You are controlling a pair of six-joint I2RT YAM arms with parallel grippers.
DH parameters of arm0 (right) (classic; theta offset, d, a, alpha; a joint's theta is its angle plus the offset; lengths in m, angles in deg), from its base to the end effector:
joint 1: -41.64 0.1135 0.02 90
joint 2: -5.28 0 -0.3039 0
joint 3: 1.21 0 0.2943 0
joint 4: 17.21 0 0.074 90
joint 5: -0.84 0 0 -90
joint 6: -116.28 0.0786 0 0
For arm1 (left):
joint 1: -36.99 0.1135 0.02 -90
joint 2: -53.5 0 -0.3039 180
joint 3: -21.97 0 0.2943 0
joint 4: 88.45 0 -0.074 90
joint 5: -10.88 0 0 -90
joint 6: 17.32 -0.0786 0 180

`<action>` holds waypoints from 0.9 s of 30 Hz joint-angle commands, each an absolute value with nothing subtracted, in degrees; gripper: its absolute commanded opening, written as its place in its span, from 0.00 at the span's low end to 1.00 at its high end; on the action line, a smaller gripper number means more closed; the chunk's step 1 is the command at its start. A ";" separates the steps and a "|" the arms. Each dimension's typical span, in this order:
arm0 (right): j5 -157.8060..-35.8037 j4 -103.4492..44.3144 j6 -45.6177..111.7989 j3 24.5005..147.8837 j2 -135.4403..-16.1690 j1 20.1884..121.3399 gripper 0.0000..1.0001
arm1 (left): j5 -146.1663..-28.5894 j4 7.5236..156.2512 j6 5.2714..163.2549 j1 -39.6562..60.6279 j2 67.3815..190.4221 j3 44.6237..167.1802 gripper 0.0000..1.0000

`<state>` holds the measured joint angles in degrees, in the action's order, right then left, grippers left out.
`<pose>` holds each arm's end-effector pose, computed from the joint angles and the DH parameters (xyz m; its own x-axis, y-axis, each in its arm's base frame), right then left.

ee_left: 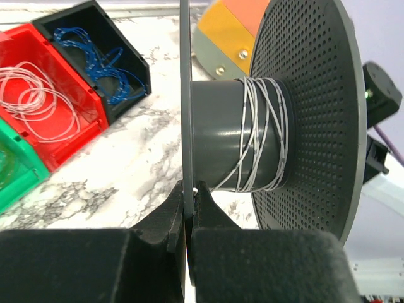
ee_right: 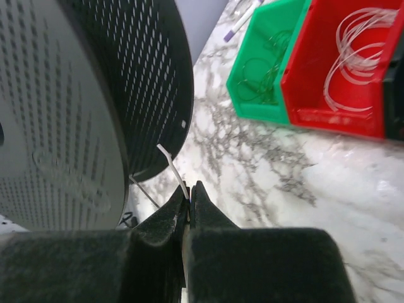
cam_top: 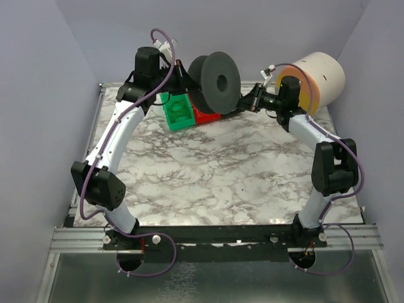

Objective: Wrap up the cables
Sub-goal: Wrap the cable around the cable reel.

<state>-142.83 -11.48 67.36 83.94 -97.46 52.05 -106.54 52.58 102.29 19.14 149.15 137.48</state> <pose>0.4661 0.1500 0.2962 -0.7323 0.2613 -0.6289 -0.5324 0.3562 0.7679 0.4292 -0.1762 0.4688 -0.6100 -0.2643 -0.7470 0.4427 0.6682 -0.5979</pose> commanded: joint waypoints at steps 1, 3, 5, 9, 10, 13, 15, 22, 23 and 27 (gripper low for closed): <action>-144.44 -14.31 58.88 87.32 -97.63 50.79 0.00 | -115.63 57.68 101.24 19.32 145.56 136.34 0.00; -146.10 -14.71 53.49 88.01 -96.71 50.69 0.00 | -116.73 57.60 100.79 19.32 145.55 135.47 0.00; -148.45 -16.25 47.96 89.12 -96.21 50.69 0.00 | -118.41 57.58 100.53 19.32 145.52 134.58 0.00; -152.27 -21.33 37.65 91.10 -95.58 50.73 0.00 | -120.93 57.50 99.75 19.06 145.67 133.51 0.00; -152.73 -22.16 34.97 90.96 -95.13 50.71 0.00 | -121.31 57.30 99.57 19.01 145.61 133.29 0.00; -152.54 -25.42 27.20 90.66 -93.88 50.69 0.00 | -121.27 56.92 98.68 18.88 145.37 131.85 0.00; -152.62 -28.24 23.07 90.83 -93.49 50.69 0.00 | -120.77 55.99 97.47 18.79 145.41 131.10 0.00; -151.89 -34.49 19.11 92.13 -93.13 49.41 0.00 | -123.57 53.02 93.06 18.47 145.17 128.53 0.00; -151.43 -35.85 18.25 92.66 -93.23 49.06 0.00 | -123.26 52.22 91.90 18.19 144.99 128.27 0.00; -151.60 -42.06 13.90 95.84 -93.46 48.32 0.00 | -120.13 48.28 85.93 16.40 144.45 127.05 0.00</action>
